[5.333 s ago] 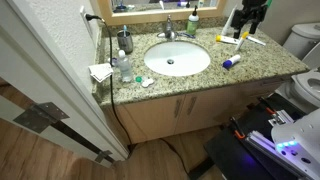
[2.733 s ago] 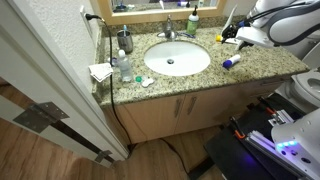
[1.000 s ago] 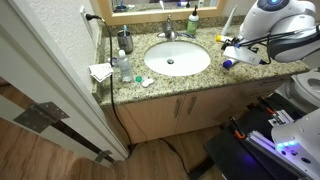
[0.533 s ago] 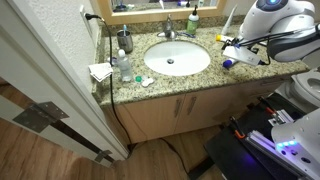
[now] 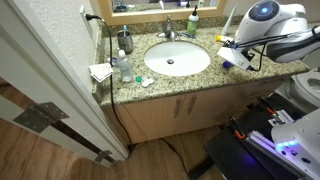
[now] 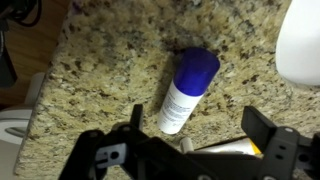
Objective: Lift up the blue and white object
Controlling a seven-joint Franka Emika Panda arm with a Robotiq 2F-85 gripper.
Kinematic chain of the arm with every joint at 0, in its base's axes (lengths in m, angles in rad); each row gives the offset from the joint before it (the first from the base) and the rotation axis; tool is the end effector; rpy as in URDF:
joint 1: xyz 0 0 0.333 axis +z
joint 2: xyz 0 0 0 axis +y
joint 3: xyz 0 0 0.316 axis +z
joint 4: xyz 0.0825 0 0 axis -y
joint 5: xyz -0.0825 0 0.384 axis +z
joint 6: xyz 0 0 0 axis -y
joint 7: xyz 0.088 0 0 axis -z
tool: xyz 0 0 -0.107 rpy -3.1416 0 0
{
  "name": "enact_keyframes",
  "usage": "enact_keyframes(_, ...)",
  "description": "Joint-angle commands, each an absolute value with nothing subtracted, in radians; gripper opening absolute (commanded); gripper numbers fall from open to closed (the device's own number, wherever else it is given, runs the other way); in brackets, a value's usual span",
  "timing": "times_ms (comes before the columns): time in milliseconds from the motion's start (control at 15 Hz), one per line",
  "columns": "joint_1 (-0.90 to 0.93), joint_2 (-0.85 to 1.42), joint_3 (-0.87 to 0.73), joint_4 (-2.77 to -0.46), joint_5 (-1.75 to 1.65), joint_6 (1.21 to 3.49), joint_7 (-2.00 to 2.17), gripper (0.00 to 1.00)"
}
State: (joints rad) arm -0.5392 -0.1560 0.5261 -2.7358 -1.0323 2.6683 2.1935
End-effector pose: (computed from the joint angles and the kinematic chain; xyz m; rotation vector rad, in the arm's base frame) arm 0.3906 0.0126 0.2606 2.2598 -1.6820 0.7263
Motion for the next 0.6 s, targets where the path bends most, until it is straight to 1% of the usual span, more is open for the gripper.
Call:
enact_keyframes(0,-0.564,-0.026,0.553,-2.666,-1.137,2.573,2.329,1.0)
enact_keyframes(333,-0.554,0.136,0.512,-2.58,-1.191,2.519,2.365,1.0)
enact_keyframes(400,-0.342,0.041,0.322,-2.641,-1.142,2.551,2.342,1.0)
enact_keyframes(533,-0.344,0.085,0.312,-2.61,-1.142,2.554,2.338,1.0)
